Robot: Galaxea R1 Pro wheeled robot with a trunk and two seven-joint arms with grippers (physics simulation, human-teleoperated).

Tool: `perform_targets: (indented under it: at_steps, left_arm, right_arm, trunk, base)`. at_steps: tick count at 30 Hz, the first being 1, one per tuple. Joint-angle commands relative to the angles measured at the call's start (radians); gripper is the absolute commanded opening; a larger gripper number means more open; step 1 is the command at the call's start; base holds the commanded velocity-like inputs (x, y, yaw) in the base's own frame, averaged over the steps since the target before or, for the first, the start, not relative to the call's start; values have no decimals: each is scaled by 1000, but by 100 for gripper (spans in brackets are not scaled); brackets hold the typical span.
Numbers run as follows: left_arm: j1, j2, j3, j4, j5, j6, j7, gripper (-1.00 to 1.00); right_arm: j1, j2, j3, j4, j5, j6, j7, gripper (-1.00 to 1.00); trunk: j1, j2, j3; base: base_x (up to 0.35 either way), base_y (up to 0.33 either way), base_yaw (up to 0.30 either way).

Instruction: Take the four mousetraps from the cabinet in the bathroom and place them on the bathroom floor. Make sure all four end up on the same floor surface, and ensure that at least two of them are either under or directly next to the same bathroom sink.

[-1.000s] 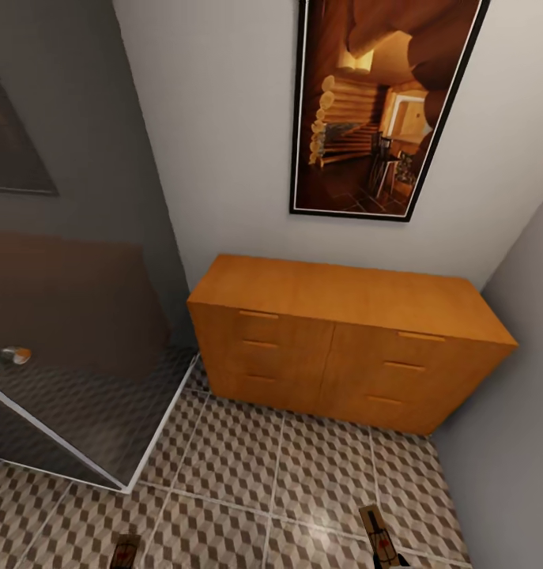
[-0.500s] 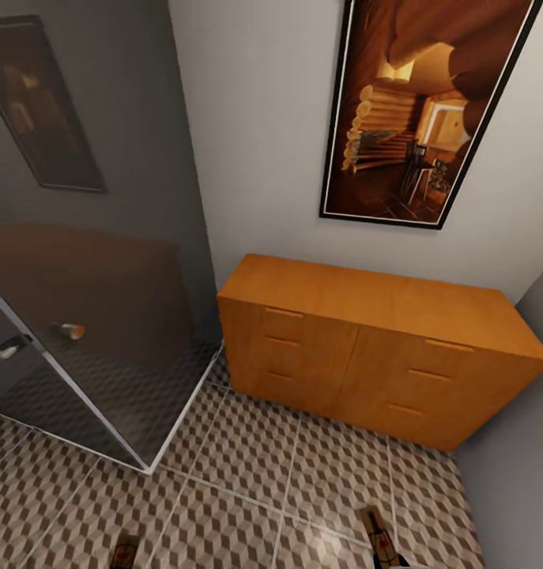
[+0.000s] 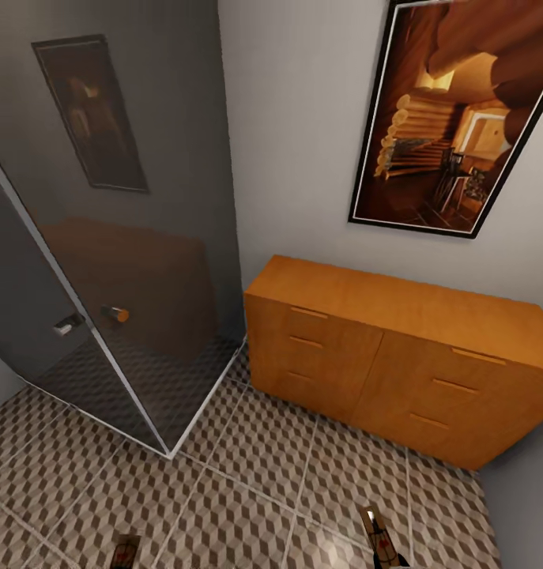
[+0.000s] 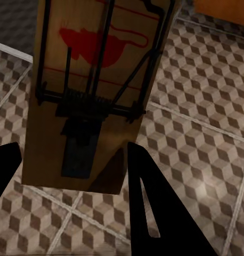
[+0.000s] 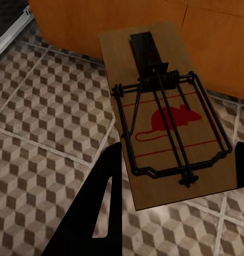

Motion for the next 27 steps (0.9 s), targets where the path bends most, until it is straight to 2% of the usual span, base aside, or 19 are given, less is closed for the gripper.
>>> perform_targets:
  at_steps: [1, 21, 27]
  left_arm:
    - [-1, -1, -4, 3, 11, -3, -10, -100]
    - [-1, -1, -4, 3, 11, 2, -10, -100]
    - [-1, -1, -4, 3, 11, 2, -10, -100]
  right_arm:
    - [-1, -1, 9, 0, -6, -3, -8, -100]
    - [0, -1, 9, 0, -6, -2, -8, -100]
    - [0, -3, 9, 0, -6, -2, -7, -100]
  trunk:
    - [0, -2, -1]
    - [0, -2, 24]
    - [0, -2, 26]
  base:
    - [-89, 0, 216]
    - [-89, 0, 215]
    - [-89, 0, 64]
